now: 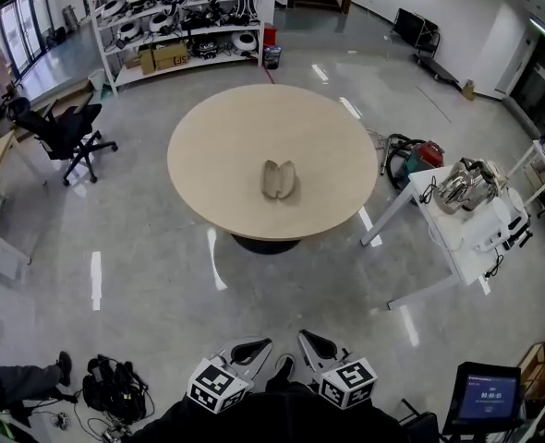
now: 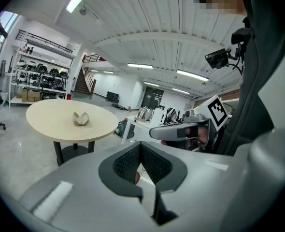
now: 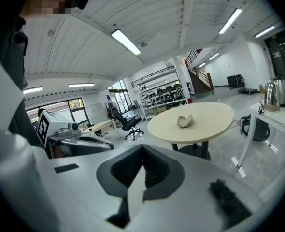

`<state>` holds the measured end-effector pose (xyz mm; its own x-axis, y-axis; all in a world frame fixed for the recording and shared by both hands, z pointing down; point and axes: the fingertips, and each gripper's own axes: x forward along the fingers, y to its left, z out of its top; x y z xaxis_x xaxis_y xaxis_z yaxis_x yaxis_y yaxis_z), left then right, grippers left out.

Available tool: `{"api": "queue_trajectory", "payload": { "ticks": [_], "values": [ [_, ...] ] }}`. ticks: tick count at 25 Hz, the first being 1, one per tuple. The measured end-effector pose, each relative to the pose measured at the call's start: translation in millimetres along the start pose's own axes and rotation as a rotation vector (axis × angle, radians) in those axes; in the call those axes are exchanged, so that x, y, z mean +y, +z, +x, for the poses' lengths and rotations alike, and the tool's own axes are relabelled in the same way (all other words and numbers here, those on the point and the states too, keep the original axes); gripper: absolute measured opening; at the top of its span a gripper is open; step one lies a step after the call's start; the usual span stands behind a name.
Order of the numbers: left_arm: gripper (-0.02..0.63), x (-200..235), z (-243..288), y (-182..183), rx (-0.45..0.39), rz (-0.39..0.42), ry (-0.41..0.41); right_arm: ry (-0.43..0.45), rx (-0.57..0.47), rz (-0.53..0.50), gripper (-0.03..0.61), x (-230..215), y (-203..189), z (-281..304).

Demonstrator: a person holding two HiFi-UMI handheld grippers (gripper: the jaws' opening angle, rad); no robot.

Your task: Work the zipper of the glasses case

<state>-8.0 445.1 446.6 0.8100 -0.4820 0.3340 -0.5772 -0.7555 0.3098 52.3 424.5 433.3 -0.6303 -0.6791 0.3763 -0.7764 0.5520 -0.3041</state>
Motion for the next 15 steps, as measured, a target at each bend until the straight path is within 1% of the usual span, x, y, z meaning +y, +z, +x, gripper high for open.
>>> {"api": "queue_trajectory", "payload": {
  "ticks": [3,7,12,15],
  "values": [
    [0.006,2,23,9,0.005,0.011,0.011,0.017,-0.007,-0.001,0.002,-23,9,1],
    [0.006,5,50,22,0.010,0.004,0.018,0.016,-0.016,0.009,0.002,-56,19,5],
    [0.006,16,65,30,0.023,-0.004,0.033,0.030,-0.004,0.019,0.002,-72,27,16],
    [0.006,30,70,32,0.025,-0.008,0.045,0.041,0.012,0.016,0.002,-78,30,30]
  ]
}}
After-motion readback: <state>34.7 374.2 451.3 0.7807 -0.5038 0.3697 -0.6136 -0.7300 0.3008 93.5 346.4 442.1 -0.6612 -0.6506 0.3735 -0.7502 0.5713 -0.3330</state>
